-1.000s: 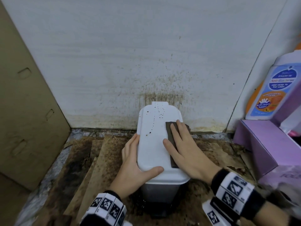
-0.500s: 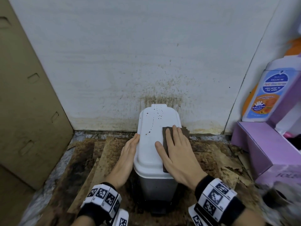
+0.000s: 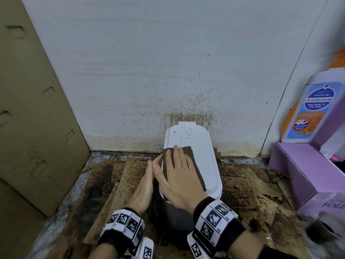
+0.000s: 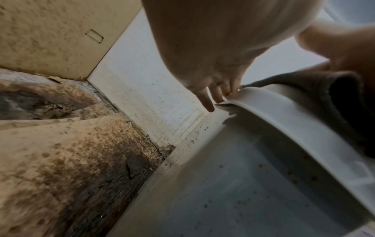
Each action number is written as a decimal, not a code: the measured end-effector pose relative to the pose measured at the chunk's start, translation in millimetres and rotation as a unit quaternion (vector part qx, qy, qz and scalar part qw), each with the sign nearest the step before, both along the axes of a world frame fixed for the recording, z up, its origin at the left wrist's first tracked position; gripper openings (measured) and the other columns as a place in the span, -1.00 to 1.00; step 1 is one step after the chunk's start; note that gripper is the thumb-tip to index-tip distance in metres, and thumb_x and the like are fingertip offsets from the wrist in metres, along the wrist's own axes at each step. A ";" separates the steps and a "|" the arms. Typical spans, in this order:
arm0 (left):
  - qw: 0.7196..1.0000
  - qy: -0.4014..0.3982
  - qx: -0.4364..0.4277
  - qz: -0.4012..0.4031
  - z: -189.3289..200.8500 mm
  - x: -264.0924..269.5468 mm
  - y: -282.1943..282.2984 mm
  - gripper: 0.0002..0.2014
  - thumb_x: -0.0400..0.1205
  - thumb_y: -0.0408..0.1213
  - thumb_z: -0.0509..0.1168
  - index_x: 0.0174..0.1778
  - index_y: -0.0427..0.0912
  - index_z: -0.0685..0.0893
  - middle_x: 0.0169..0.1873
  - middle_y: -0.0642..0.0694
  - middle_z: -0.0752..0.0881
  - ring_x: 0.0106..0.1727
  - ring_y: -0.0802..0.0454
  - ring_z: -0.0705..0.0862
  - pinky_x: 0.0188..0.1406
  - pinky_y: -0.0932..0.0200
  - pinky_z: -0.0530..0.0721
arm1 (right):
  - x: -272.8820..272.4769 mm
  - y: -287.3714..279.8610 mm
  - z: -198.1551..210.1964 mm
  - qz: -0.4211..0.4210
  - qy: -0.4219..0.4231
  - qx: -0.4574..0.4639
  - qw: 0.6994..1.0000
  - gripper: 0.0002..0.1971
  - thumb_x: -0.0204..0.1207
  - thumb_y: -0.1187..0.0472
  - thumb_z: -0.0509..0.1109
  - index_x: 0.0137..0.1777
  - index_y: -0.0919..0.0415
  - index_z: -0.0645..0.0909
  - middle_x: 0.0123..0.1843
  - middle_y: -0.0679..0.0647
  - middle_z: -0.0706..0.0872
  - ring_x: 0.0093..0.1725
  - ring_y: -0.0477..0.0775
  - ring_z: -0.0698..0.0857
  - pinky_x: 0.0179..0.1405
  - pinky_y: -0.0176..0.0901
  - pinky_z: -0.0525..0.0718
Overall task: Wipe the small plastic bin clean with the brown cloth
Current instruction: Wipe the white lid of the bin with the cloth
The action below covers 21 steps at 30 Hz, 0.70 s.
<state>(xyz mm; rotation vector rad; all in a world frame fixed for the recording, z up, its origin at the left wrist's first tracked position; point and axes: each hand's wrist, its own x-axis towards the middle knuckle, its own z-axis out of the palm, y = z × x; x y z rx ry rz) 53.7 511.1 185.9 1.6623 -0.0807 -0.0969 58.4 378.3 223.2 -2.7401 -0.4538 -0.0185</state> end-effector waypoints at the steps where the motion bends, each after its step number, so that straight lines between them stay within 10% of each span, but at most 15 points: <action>1: 1.000 0.000 -0.010 0.005 -0.2 0.8 -0.4 -0.33 0.53 0.64 -0.22 0.49 0.58 0.44 0.45 0.59 0.52 0.55 0.57 0.38 0.65 0.22 0.26 | 1.7 -0.6 -0.6 0.008 0.014 0.017 1.000 0.08 0.47 -0.51 -0.59 0.84 0.19 -0.15 0.86 0.17 -0.26 0.83 0.05 -0.32 0.81 0.09 -0.23; 5: 1.000 0.003 -0.010 0.007 -3.5 5.2 1.5 -0.25 0.55 0.62 -0.24 0.59 0.46 0.39 0.48 0.51 0.54 0.54 0.50 0.44 0.68 0.09 0.30 | 1.6 -14.6 17.9 0.050 0.046 0.139 0.988 -0.25 0.77 -0.21 -0.36 0.77 0.23 0.17 0.82 0.23 0.14 0.82 0.17 0.03 0.78 0.16 0.08; 10: 0.981 -0.058 0.166 0.084 4.6 8.6 -13.1 -0.40 0.76 0.34 -0.05 0.67 0.17 0.32 0.57 0.17 0.46 0.60 0.18 0.42 0.64 -0.03 0.35 | -1.4 -67.3 19.9 -0.038 -0.013 0.278 0.960 -0.55 0.85 0.01 0.09 0.71 -0.04 0.34 0.69 -0.18 0.40 0.62 -0.31 0.30 0.66 -0.25 0.23; 15: 0.896 -0.212 0.352 0.167 22.7 -2.0 -53.5 -0.43 0.72 0.13 0.08 0.60 -0.09 0.43 0.53 0.00 0.47 0.57 0.07 0.36 0.62 -0.04 0.38 | 1.8 -93.7 -18.4 -0.082 -0.026 0.183 0.979 -0.49 0.85 -0.08 -0.01 0.77 -0.06 0.20 0.83 -0.12 0.04 0.79 -0.14 0.01 0.79 -0.04 0.04; 21: 0.847 -0.174 0.494 0.089 21.1 -9.7 -72.9 -0.13 0.70 0.37 -0.10 0.82 -0.15 0.04 0.82 -0.16 -0.04 0.82 -0.04 -0.12 0.77 0.06 -0.17 | 0.5 -94.8 -27.3 -0.063 -0.019 0.228 0.971 -0.47 0.84 -0.09 -0.09 0.78 -0.04 0.15 0.82 -0.19 -0.06 0.79 -0.21 -0.02 0.76 -0.07 0.10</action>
